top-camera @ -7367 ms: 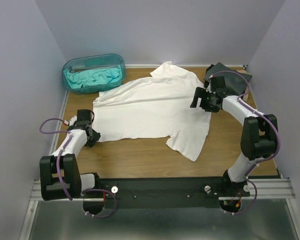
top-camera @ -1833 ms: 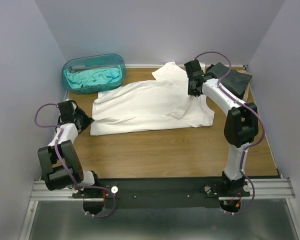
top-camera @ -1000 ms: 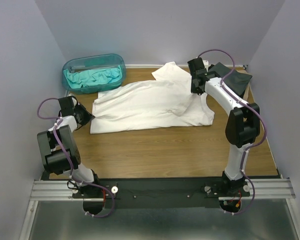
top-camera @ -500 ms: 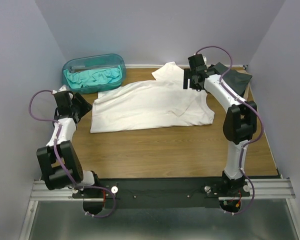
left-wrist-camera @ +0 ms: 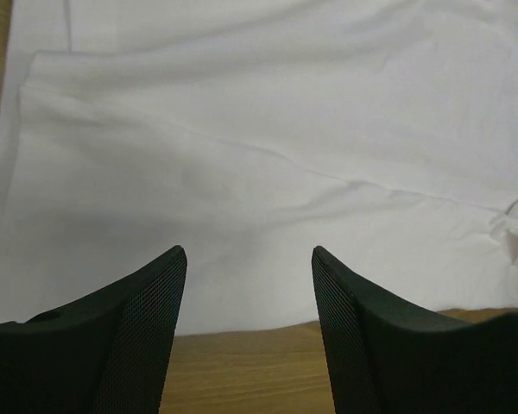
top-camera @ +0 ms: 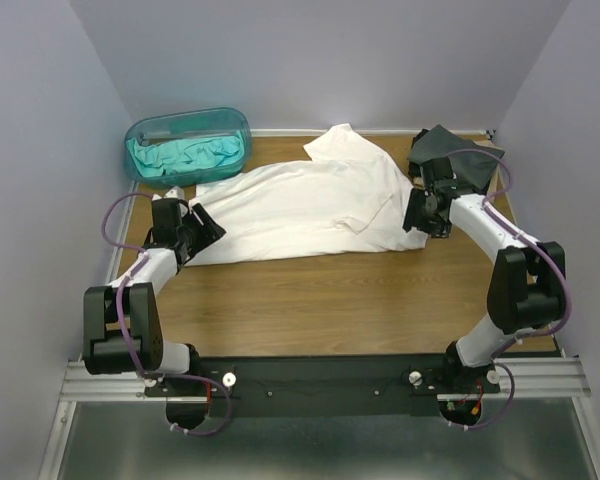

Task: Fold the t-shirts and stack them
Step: Fold the tshirt

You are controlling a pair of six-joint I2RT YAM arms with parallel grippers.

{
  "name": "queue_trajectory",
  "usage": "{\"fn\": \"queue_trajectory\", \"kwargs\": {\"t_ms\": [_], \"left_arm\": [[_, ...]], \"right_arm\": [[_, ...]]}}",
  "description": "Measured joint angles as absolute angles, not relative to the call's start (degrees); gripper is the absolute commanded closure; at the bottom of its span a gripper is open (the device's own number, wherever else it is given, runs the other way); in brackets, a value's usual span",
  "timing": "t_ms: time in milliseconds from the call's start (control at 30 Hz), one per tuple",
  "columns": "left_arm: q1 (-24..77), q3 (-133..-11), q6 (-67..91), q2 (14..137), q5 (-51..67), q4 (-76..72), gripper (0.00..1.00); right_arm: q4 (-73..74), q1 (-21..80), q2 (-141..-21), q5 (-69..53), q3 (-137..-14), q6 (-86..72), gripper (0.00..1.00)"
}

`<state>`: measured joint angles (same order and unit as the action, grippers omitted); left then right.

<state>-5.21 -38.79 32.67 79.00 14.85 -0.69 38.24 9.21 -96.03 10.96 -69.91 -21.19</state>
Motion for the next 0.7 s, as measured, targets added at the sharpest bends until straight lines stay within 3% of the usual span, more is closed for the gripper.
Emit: {"fn": "queue_trajectory", "kwargs": {"t_ms": [433, 700], "left_arm": [[-4.9, -35.7, 33.3, 83.8, 16.2, -3.3, 0.32], [-4.9, -35.8, 32.8, 85.8, 17.1, -6.0, 0.32]], "right_arm": [[33.3, 7.4, -92.9, 5.4, -61.4, -21.3, 0.34], [30.2, 6.0, -97.0, 5.3, -61.4, -20.1, 0.46]]}}
